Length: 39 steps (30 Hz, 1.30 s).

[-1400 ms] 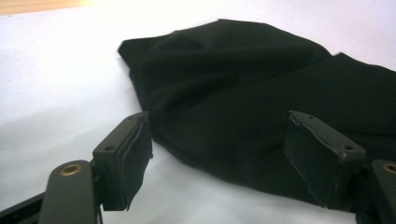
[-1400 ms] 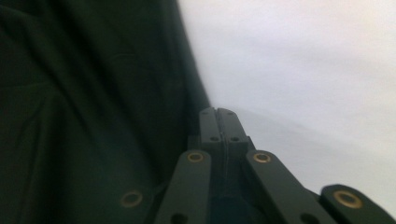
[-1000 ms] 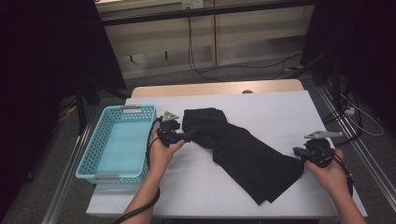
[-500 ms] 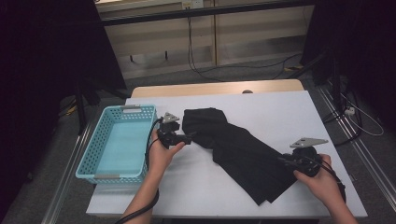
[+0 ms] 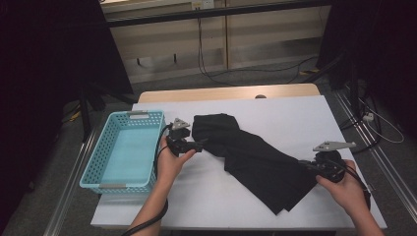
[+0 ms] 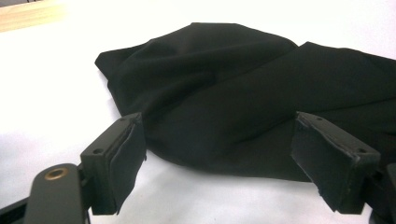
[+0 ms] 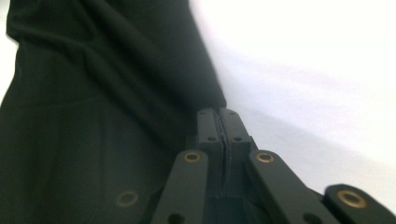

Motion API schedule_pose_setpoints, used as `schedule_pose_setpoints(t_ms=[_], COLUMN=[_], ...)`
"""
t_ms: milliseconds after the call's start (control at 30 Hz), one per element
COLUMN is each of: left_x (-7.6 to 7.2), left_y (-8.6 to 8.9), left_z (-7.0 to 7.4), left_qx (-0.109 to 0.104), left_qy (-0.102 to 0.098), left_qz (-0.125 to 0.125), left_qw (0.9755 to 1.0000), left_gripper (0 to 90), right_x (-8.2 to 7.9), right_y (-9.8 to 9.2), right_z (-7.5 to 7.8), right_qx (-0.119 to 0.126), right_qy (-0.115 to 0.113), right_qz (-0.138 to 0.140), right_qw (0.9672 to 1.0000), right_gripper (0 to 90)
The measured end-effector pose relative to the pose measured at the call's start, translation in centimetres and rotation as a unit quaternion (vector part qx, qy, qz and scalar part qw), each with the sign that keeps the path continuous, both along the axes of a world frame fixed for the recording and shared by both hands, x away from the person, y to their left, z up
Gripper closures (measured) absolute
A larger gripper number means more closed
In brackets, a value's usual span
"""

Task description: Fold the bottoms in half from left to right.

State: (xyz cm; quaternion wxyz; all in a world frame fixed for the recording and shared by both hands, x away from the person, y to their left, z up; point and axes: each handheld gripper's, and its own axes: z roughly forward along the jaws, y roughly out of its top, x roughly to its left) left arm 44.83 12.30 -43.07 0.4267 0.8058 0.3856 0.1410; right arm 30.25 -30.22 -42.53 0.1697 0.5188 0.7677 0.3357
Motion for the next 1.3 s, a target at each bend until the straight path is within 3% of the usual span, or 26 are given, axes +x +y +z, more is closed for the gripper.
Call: schedule_pose_setpoints(t_ms=[200, 300, 433, 567, 633, 700, 733, 767, 933, 967, 1100, 1233, 1300], left_x=[0.0, 0.0, 0.0, 0.1, 0.1, 0.1, 0.1, 0.2, 0.1, 0.1, 0.1, 0.1, 0.1], left_y=[0.1, 0.0, 0.1, 0.1, 0.1, 0.2, 0.2, 0.3, 0.3, 0.3, 0.2, 0.1, 0.1], left_z=[0.1, 0.0, 0.1, 0.0, 0.0, 0.0, 0.0, 0.0, 0.0, 0.0, 0.0, -0.1, -0.1], left_qx=[-0.002, -0.001, -0.003, -0.006, -0.005, -0.005, -0.005, -0.005, -0.004, -0.005, -0.006, -0.006, -0.005], left_qy=[-0.002, 0.001, -0.001, 0.003, 0.004, 0.004, 0.003, 0.002, 0.001, 0.002, 0.002, 0.004, 0.004], left_qz=[0.002, 0.000, 0.000, 0.000, 0.001, 0.001, 0.002, 0.002, 0.001, 0.001, 0.000, 0.000, 0.001], left_qw=[1.0000, 1.0000, 1.0000, 1.0000, 1.0000, 1.0000, 1.0000, 1.0000, 1.0000, 1.0000, 1.0000, 1.0000, 1.0000], left_gripper=[18.7, 18.7, 18.7, 18.7, 18.7, 18.7, 18.7, 18.7, 18.7, 18.7, 18.7, 18.7, 18.7], right_x=[0.4, 0.8, 0.8, 1.1, 1.5, 1.4, 1.4, 1.4, 0.9, 0.6, 0.1, 0.4, 0.8], right_y=[-0.6, -0.8, -2.3, -3.2, -3.0, -2.8, -2.6, -2.5, -2.6, -3.4, -5.3, -6.7, -7.1], right_z=[0.1, -0.9, -0.9, -1.8, -2.5, -2.7, -2.5, -2.4, -1.9, -1.5, -0.6, -0.6, -0.8], right_qx=[-0.001, -0.023, -0.015, 0.005, -0.002, -0.009, -0.014, 0.001, -0.005, -0.003, -0.007, -0.030, -0.026], right_qy=[-0.009, -0.010, -0.013, 0.000, 0.022, 0.015, 0.019, 0.038, 0.043, 0.034, 0.017, -0.004, -0.005], right_qz=[-0.015, -0.039, -0.072, -0.077, -0.076, -0.074, -0.069, -0.046, -0.048, -0.069, -0.098, -0.134, -0.144], right_qw=[0.9998, 0.9989, 0.9972, 0.9970, 0.9969, 0.9971, 0.9973, 0.9982, 0.9979, 0.9970, 0.9950, 0.9905, 0.9892], right_gripper=[88.3, 65.2, 59.1, 57.2, 58.6, 62.7, 71.0, 89.6, 90.0, 90.0, 90.0, 90.0, 90.0])
